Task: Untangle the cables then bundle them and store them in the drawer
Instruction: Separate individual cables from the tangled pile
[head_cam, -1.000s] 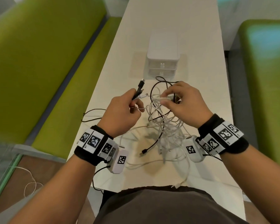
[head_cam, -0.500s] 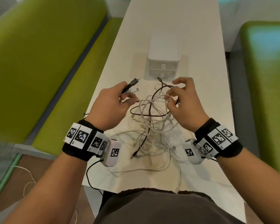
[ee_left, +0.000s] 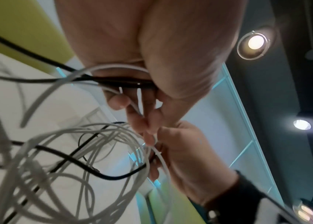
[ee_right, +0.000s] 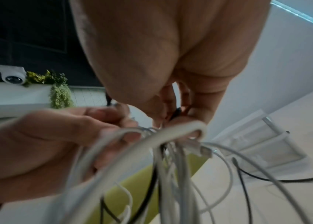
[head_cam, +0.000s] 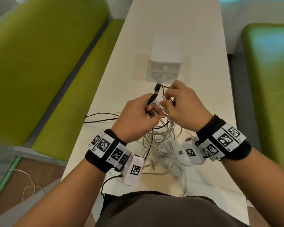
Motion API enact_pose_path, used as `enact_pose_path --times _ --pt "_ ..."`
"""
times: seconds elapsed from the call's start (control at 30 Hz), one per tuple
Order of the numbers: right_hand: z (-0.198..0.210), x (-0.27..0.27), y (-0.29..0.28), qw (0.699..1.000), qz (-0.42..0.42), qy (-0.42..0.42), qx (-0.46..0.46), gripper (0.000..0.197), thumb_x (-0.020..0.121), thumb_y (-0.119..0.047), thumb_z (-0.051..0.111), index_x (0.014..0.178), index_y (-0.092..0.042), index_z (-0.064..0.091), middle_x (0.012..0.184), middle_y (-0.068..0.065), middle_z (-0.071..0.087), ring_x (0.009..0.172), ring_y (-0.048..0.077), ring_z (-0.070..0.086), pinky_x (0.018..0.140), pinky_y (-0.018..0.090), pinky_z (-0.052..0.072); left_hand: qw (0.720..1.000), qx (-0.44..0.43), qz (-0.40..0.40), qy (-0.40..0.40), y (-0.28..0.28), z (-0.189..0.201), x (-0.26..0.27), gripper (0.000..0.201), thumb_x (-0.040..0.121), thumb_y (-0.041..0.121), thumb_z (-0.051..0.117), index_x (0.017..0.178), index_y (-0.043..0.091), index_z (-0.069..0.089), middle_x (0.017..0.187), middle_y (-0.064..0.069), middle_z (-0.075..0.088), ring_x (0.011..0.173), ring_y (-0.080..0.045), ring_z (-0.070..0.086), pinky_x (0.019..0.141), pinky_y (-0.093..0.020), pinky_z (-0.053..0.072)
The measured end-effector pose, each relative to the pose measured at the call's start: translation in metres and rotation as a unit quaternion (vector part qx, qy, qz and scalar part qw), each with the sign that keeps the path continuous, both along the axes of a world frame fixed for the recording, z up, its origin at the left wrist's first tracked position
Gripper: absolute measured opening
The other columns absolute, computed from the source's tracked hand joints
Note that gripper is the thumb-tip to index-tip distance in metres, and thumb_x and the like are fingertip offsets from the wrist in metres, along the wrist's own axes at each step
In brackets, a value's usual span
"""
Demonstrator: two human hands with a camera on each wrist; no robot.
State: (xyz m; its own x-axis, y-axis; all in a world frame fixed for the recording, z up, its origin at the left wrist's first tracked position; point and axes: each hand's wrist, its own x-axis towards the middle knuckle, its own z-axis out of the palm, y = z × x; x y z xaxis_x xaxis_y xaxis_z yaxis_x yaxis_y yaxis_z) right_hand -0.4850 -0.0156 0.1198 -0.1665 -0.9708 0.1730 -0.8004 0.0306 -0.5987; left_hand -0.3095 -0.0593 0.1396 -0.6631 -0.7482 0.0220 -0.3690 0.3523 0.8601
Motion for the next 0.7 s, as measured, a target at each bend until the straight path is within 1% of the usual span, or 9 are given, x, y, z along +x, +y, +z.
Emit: enact_pose_path --times 0.13,0.23,0.27,0.3,0.37,0.43,0.53,0.63,0.7 --pt "-0.008 -0.016 -0.003 0.997 -0.041 0.052 0.031 0.020 0.104 -0.026 0.054 0.095 -0.009 0.062 0.097 0.001 0.050 0.083 0.027 0.056 0.074 0.037 0.041 0.996 0.020 0.061 0.066 -0.010 0.003 0.015 0.012 0.084 -0.010 0.063 0.089 -0.015 0.054 0.066 0.018 0.063 0.064 -0.005 0.057 0.069 -0.018 0.044" --pt "-0.006 -0.020 0.000 0.996 -0.047 0.072 0.028 0.023 0.103 -0.029 0.057 0.095 -0.009 0.064 0.102 0.003 0.054 0.078 0.026 0.057 0.071 0.037 0.043 0.986 0.058 0.113 0.112 -0.020 0.009 0.027 0.016 0.084 -0.011 0.061 0.082 -0.006 0.046 0.070 0.012 0.067 0.073 -0.039 0.057 0.075 -0.036 0.050" --pt "-0.005 -0.019 0.000 0.994 -0.040 0.095 0.018 0.019 0.101 -0.027 0.061 0.096 -0.009 0.065 0.106 0.005 0.056 0.081 0.027 0.059 0.072 0.039 0.046 0.984 0.065 0.123 0.107 -0.022 0.010 0.027 0.019 0.085 -0.009 0.061 0.082 -0.001 0.044 0.073 0.009 0.069 0.075 -0.043 0.056 0.075 -0.041 0.051" --pt "-0.003 -0.017 0.001 0.993 -0.032 0.115 0.004 0.011 0.096 -0.020 0.066 0.100 -0.010 0.066 0.109 0.006 0.056 0.088 0.029 0.059 0.074 0.040 0.049 0.984 0.073 0.128 0.097 -0.022 0.009 0.026 0.022 0.086 -0.007 0.061 0.081 0.002 0.042 0.075 0.006 0.071 0.069 -0.040 0.053 0.069 -0.036 0.050" --pt "0.004 -0.009 0.004 0.993 -0.010 0.118 -0.031 0.028 0.083 -0.001 0.070 0.107 -0.016 0.069 0.110 0.004 0.058 0.098 0.027 0.056 0.076 0.038 0.049 0.987 0.087 0.117 0.069 -0.020 0.008 0.022 0.027 0.088 -0.005 0.059 0.081 0.011 0.039 0.084 -0.003 0.075 0.051 -0.013 0.045 0.053 -0.020 0.040" --pt "0.011 0.002 0.007 0.996 0.028 0.044 -0.067 0.039 0.075 0.008 0.063 0.100 -0.020 0.074 0.096 -0.002 0.063 0.089 0.016 0.058 0.074 0.030 0.047 0.989 0.093 0.104 0.055 -0.017 0.009 0.017 0.029 0.088 -0.003 0.058 0.083 0.015 0.036 0.090 -0.011 0.074 0.047 -0.005 0.040 0.048 -0.015 0.034" --pt "0.012 0.019 0.012 0.998 0.046 -0.050 -0.004 0.015 0.081 -0.021 0.069 0.095 -0.025 0.069 0.082 -0.011 0.067 0.078 0.010 0.061 0.073 0.033 0.052 0.985 0.083 0.117 0.091 -0.019 0.013 0.014 0.028 0.088 -0.004 0.059 0.087 0.013 0.037 0.089 -0.012 0.074 0.043 -0.004 0.038 0.046 -0.015 0.033" --pt "-0.002 0.014 0.012 0.991 0.005 0.116 0.068 0.034 0.082 -0.060 0.069 0.095 -0.030 0.059 0.084 -0.011 0.064 0.086 0.017 0.056 0.077 0.038 0.045 0.980 0.076 0.128 0.135 -0.023 0.019 0.019 0.030 0.090 -0.009 0.058 0.085 0.013 0.037 0.089 -0.017 0.073 0.043 -0.002 0.045 0.048 -0.016 0.034" --pt "-0.010 0.007 0.012 0.980 -0.018 0.195 0.038 0.022 0.089 -0.052 0.066 0.097 -0.031 0.063 0.087 -0.010 0.065 0.090 0.023 0.055 0.080 0.040 0.040 0.975 0.083 0.132 0.161 -0.027 0.022 0.024 0.035 0.090 -0.008 0.058 0.080 0.017 0.035 0.085 -0.010 0.072 0.044 -0.008 0.040 0.048 -0.024 0.032"
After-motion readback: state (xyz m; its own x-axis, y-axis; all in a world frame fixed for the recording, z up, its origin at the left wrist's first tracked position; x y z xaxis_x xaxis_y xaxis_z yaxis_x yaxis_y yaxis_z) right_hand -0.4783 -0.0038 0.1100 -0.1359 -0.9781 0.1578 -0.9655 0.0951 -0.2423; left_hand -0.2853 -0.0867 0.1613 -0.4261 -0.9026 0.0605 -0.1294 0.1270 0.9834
